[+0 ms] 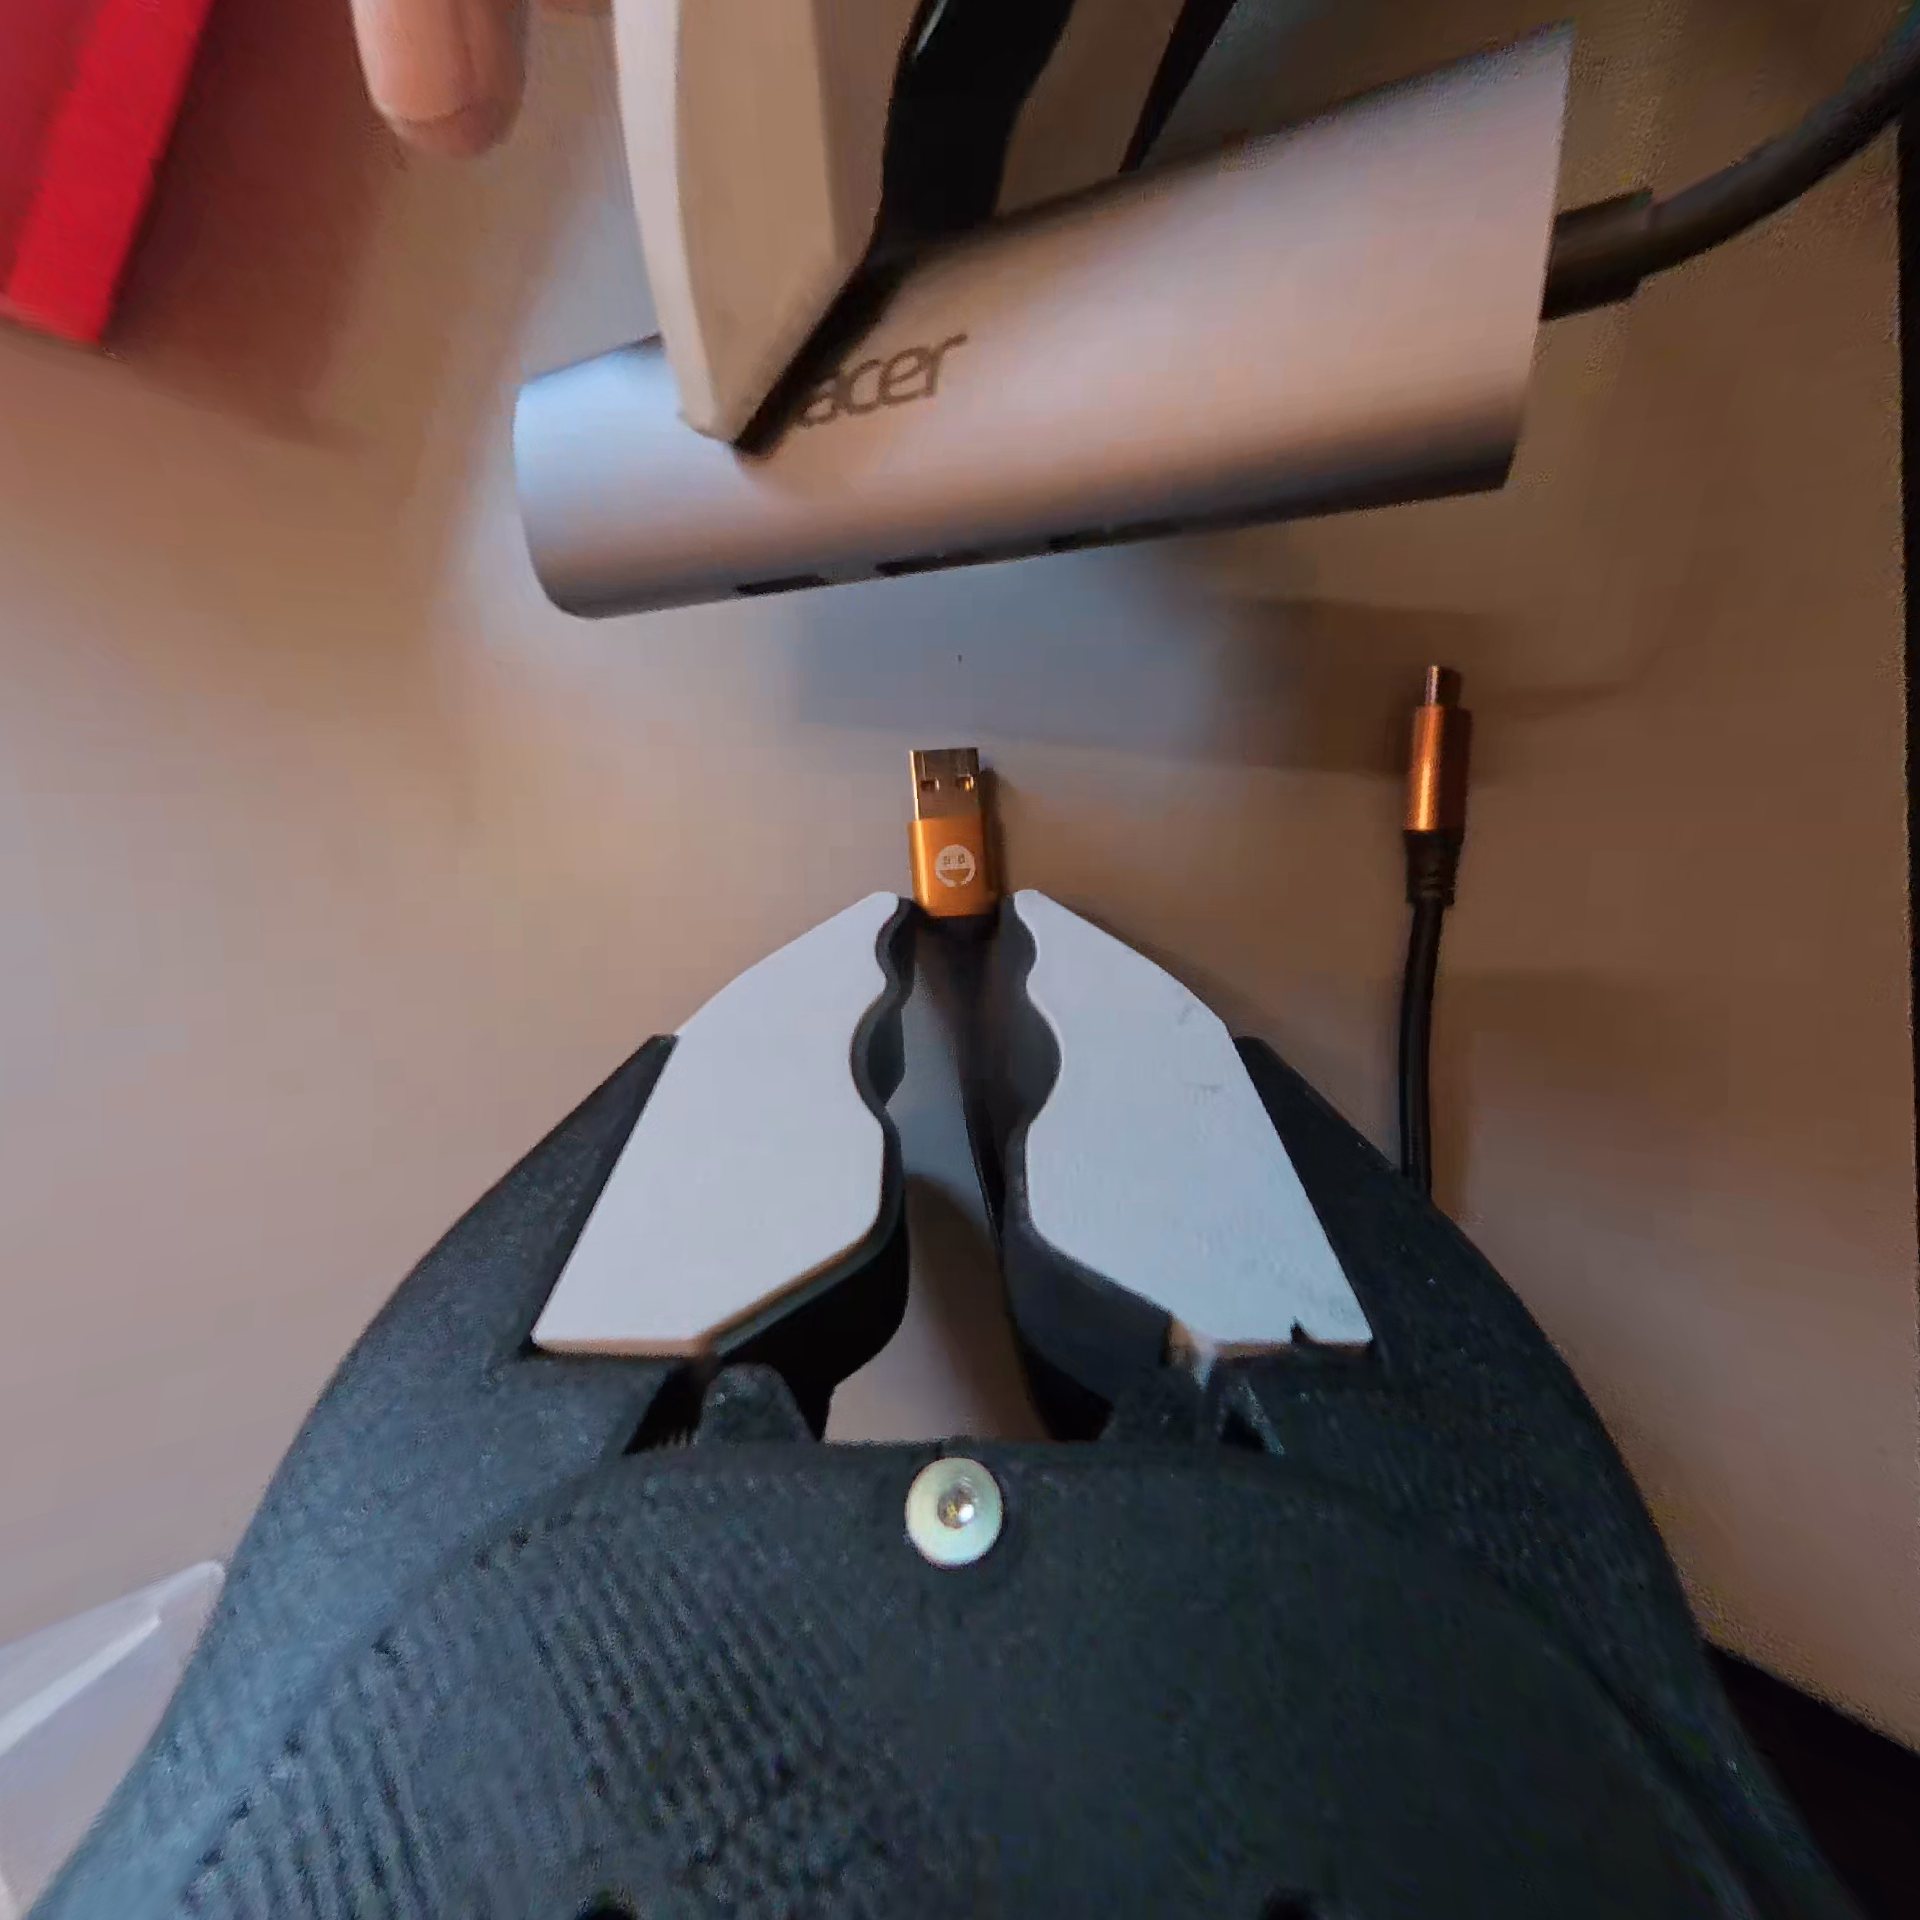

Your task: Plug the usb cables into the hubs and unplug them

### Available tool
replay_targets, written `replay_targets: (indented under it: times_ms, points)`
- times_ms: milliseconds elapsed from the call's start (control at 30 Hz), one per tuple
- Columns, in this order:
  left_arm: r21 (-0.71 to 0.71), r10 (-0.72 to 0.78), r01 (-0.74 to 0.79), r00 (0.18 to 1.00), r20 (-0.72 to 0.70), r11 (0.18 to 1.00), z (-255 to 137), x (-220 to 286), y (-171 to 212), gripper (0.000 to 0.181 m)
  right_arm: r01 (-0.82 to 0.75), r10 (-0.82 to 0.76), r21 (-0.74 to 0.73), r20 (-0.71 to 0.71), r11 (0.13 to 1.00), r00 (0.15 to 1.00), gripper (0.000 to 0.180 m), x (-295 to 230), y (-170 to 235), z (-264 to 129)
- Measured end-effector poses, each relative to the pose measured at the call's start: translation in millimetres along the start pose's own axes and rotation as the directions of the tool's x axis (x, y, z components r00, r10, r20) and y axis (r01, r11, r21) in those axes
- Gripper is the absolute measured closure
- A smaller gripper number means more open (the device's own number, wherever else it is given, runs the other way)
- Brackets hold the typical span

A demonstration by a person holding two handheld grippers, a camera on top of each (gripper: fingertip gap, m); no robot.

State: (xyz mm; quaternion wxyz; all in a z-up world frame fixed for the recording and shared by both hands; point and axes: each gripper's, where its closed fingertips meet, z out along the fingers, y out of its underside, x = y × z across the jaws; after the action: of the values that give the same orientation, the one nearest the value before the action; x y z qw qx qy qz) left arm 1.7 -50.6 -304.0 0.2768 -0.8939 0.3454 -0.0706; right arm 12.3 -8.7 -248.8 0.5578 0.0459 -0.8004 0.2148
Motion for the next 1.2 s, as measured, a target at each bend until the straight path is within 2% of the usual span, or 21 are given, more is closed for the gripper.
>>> replay_targets:
  times_ms: [33, 167, 233, 300, 367, 467, 833, 1200]
  points:
    - [0.009, 0.005, -0.005, 1.000, 0.015, 1.000, 1.3, -1.4, -2.1, 0.166, -0.003, 0.003, -0.002, -0.002, 1.000, 1.000, 0.163, 0.9, 0.8, -0.7]
    - [0.008, 0.001, -0.001, 0.999, 0.039, 1.000, -1.0, -9.9, -1.5, 0.166, -0.002, 0.002, -0.002, -0.004, 1.000, 1.000, 0.163, 2.2, 0.5, -3.7]
    - [0.126, -0.132, 0.150, 0.982, -0.137, 0.981, -11.8, 0.1, -15.2, 0.166, 0.002, -0.002, 0.009, -0.007, 1.000, 1.000, 0.163, 3.5, -2.4, -6.3]
    - [0.201, -0.238, 0.316, 0.912, -0.335, 0.927, -28.3, 7.6, -29.6, 0.166, 0.018, -0.018, 0.023, -0.009, 1.000, 1.000, 0.163, 4.2, -7.2, -8.4]
    - [0.211, -0.286, 0.409, 0.849, -0.445, 0.888, -35.4, 10.1, -33.8, 0.166, 0.029, -0.029, 0.045, -0.009, 0.999, 1.000, 0.163, 3.8, -14.2, -8.6]
    - [0.182, -0.315, 0.464, 0.793, -0.522, 0.867, -34.6, 14.9, -30.6, 0.166, 0.049, -0.049, 0.068, 0.003, 0.996, 0.999, 0.163, 0.4, -22.6, -7.6]
    - [0.146, -0.306, 0.462, 0.760, -0.573, 0.875, -37.7, 22.4, -23.8, 0.166, 0.054, -0.058, 0.100, 0.039, 0.994, 0.998, 0.163, -8.5, -33.5, -5.9]
    - [0.106, -0.276, 0.368, 0.832, -0.482, 0.924, -28.3, 30.7, -21.7, 0.166, 0.050, -0.057, 0.105, 0.067, 0.993, 0.996, 0.163, -14.5, -35.4, -4.4]
